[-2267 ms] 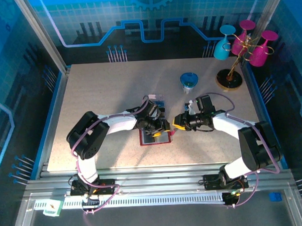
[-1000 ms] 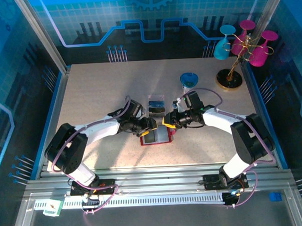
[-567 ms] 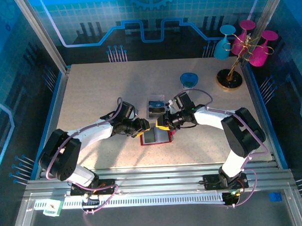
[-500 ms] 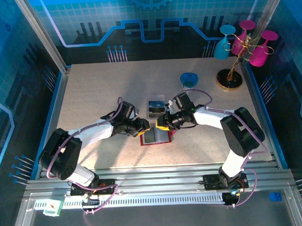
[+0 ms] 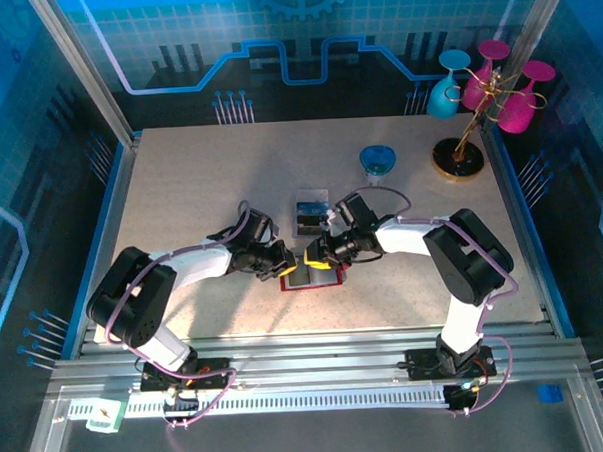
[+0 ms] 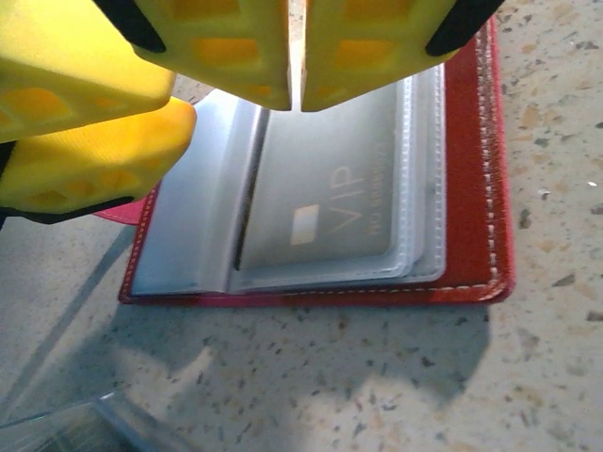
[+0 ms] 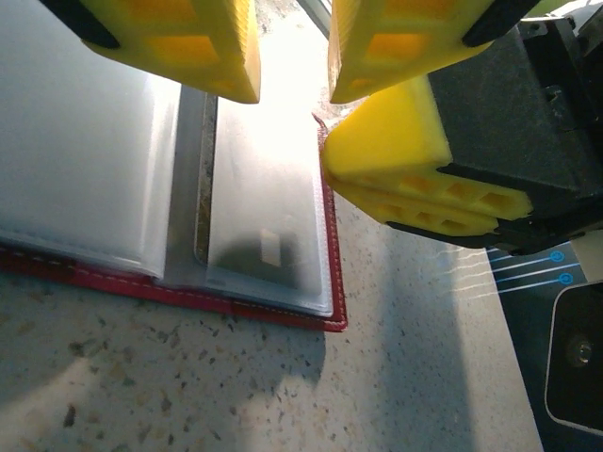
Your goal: Take the credit cards out of the card holder
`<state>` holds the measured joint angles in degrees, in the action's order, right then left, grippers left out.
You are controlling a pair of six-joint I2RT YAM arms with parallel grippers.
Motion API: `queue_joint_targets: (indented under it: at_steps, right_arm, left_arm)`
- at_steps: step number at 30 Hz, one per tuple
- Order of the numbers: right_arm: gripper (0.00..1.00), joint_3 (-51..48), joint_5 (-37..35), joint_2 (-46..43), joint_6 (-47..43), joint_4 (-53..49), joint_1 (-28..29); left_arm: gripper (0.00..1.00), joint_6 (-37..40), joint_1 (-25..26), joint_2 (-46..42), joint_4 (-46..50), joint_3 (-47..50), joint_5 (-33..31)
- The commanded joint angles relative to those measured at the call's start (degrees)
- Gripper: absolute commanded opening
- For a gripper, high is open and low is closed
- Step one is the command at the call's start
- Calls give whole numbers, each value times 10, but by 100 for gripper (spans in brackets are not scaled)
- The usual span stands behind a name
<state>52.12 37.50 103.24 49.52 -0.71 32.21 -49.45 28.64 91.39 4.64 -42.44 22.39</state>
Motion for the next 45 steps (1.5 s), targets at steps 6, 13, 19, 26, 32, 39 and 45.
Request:
queue_joint_targets:
  at_steps: [6,13,19,26,32,39,45]
  right_arm:
    - [24,0,-5,24,-1,9,10]
    - [23,2,0,33,5,18,15]
    - [23,7,-1,42,6,15,17]
    - [23,14,-9,53,-4,-5,20]
    - [23,34,-61,40,-50,-90,22]
    - [23,52,-77,26,-72,-133,22]
    - [23,49,-68,3,-61,-122,22]
  left_arm:
    - [7,16,-2,14,12,11,1]
    - [4,20,-2,18,16,10,-2]
    - [4,20,-2,17,15,13,-5]
    - [4,21,-2,15,19,12,-5]
    - [4,27,-2,13,29,12,-9]
    - [4,34,-2,18,37,1,-11]
    - [4,35,-2,22,41,-7,-12]
